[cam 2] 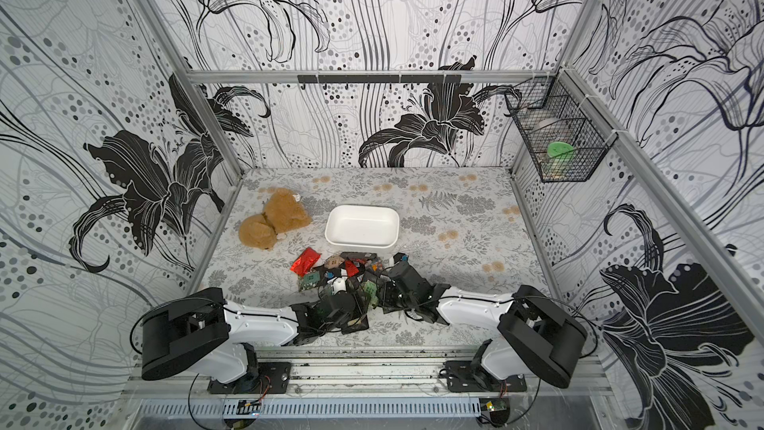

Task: Put the tea bags into the storage box
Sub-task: Pick up the tea bag from the center of the board.

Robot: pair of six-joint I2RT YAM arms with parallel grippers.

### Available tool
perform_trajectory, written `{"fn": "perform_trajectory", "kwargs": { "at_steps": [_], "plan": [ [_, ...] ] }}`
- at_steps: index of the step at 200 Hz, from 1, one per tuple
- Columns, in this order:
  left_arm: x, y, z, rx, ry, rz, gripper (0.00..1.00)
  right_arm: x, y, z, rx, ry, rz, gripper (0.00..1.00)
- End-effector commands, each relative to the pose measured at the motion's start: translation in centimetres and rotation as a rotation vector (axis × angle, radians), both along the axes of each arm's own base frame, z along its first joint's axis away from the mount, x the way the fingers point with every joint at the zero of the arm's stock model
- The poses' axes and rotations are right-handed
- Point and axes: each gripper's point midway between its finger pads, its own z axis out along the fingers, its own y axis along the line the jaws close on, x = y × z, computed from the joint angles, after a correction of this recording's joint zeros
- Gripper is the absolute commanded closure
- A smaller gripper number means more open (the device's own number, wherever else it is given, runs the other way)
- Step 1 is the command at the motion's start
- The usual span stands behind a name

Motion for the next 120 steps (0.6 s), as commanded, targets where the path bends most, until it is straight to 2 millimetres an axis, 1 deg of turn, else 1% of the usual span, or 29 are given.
{"fn": "perform_trajectory", "kwargs": {
  "at_steps": [1,21,35,78,84,120],
  "plan": [
    [-0.3,0.6,-0.8,0.068,0.011,-0.016,0.59,0.1,0.1,0.7,0.009,-0.036,0.008,0.85],
    [-0.2,0.5,-0.2,0.055,-0.005,-0.016,0.59,0.3,0.4,1.4,0.021,-0.053,0.018,0.91],
    [-0.1,0.6,0.4,0.038,-0.023,-0.011,0.59,0.3,0.3,1.8,0.022,-0.067,0.021,1.0],
    [0.4,1.2,3.7,-0.002,-0.095,0.009,0.57,0.2,-0.6,2.7,0.014,-0.105,0.012,1.0],
    [0.6,1.3,4.4,-0.014,-0.111,0.015,0.57,0.2,-0.8,2.8,0.01,-0.109,0.006,1.0],
    [0.8,2.8,6.6,-0.03,-0.159,0.067,0.53,0.6,-2.1,3.8,-0.058,-0.137,-0.023,1.0]
  ]
}}
